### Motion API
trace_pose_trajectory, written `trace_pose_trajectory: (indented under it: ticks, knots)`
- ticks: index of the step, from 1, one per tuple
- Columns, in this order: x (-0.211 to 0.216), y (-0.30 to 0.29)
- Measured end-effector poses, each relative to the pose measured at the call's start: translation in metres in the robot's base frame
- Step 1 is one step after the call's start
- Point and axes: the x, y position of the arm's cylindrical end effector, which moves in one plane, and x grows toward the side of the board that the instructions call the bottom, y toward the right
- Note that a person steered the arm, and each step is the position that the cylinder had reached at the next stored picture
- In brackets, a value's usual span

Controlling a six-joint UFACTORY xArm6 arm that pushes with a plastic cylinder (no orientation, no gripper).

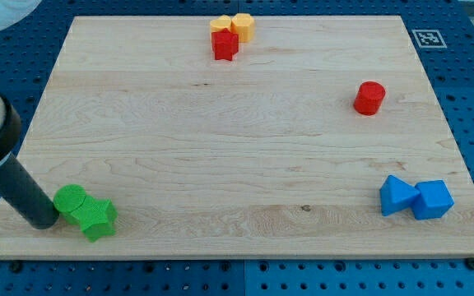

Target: Push the green star towards the center

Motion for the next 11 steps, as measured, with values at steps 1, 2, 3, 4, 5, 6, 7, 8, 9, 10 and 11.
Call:
trace_pose_trajectory:
  ticks: [1, 2, 3, 4, 5, 6, 7, 8, 9, 10, 11]
  knots:
    - [0.000, 0.013]
    - [0.005, 0.018]
    - [0.006, 0.018]
    - [0.010, 0.020]
    - [0.016, 0.029]
    - [0.016, 0.030]
    - [0.016, 0.053]
    - [0.016, 0.089]
    - [0.016, 0.119]
    - [0.011, 0.138]
    - [-0.019, 0.153]
